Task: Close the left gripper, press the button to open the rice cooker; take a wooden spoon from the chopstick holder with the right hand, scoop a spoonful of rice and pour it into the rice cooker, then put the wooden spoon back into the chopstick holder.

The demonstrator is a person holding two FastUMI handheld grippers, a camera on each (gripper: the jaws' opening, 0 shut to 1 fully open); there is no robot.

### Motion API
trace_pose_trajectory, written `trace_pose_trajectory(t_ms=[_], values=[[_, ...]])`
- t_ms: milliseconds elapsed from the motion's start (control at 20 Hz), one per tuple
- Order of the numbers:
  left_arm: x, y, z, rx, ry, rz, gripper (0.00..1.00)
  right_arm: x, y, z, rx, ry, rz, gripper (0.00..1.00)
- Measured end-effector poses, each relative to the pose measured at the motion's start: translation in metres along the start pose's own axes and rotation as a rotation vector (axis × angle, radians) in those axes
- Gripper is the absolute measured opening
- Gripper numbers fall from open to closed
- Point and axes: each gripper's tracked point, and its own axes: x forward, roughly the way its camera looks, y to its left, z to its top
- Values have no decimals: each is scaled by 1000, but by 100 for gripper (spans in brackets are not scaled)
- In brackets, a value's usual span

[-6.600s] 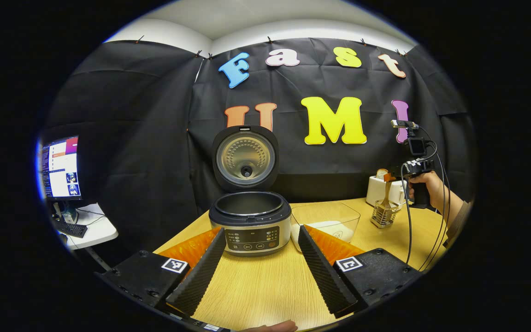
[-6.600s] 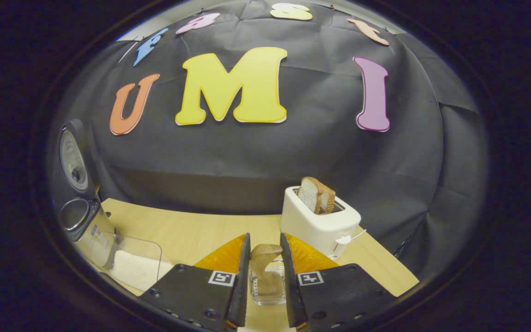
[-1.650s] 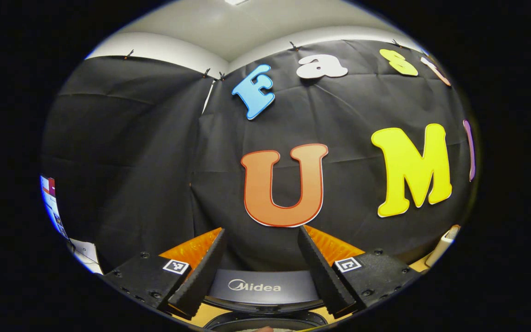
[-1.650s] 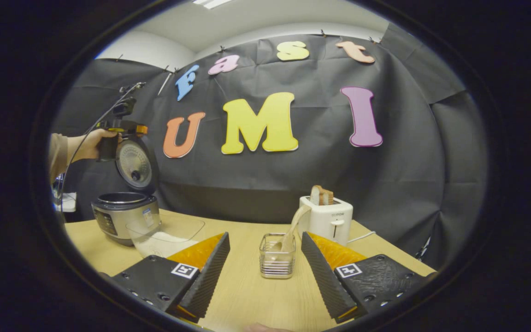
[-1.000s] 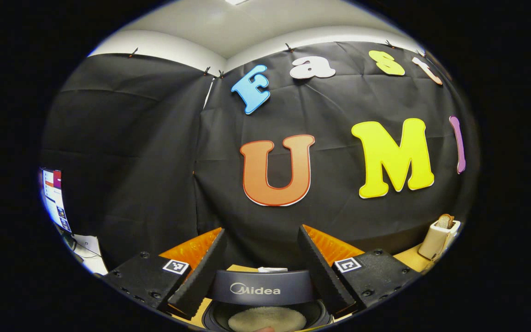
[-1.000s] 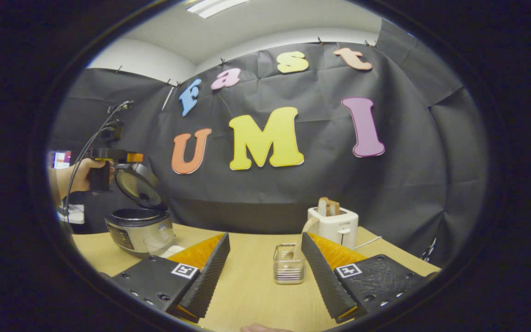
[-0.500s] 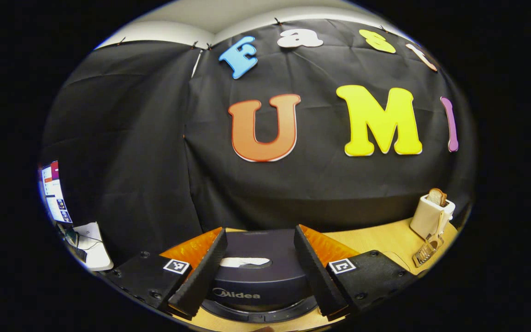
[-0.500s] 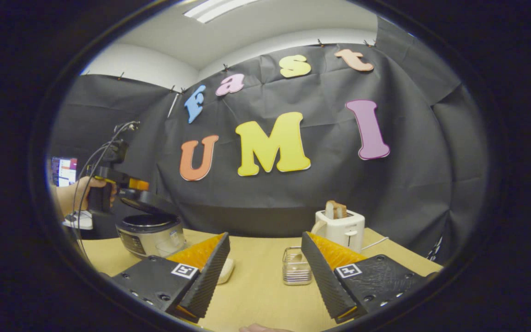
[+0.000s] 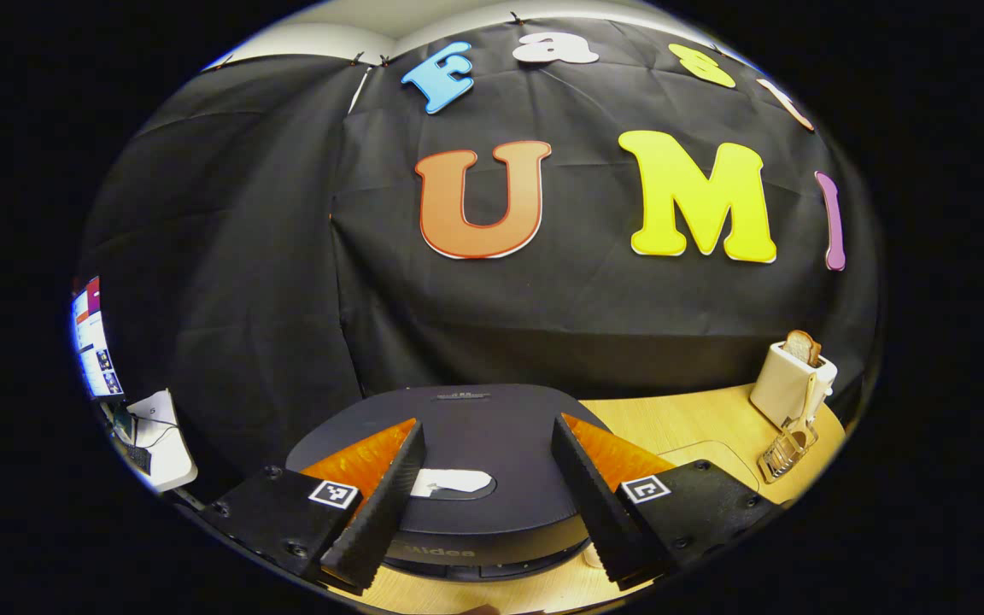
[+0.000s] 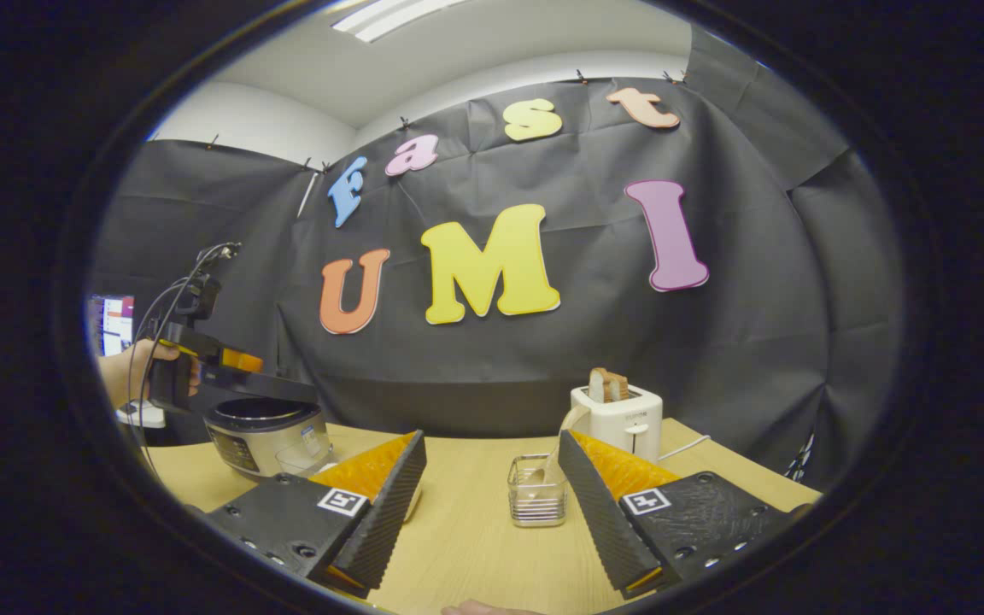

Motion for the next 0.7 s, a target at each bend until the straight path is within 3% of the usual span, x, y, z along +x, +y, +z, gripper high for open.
trace_pose_trajectory(t_ms=[500, 700], values=[[-21, -4, -49, 5, 138, -14, 94, 0, 5, -2, 3, 7, 8, 91], [-34, 2, -49, 0, 124, -7, 94, -1, 5, -3, -5, 9, 9, 93]])
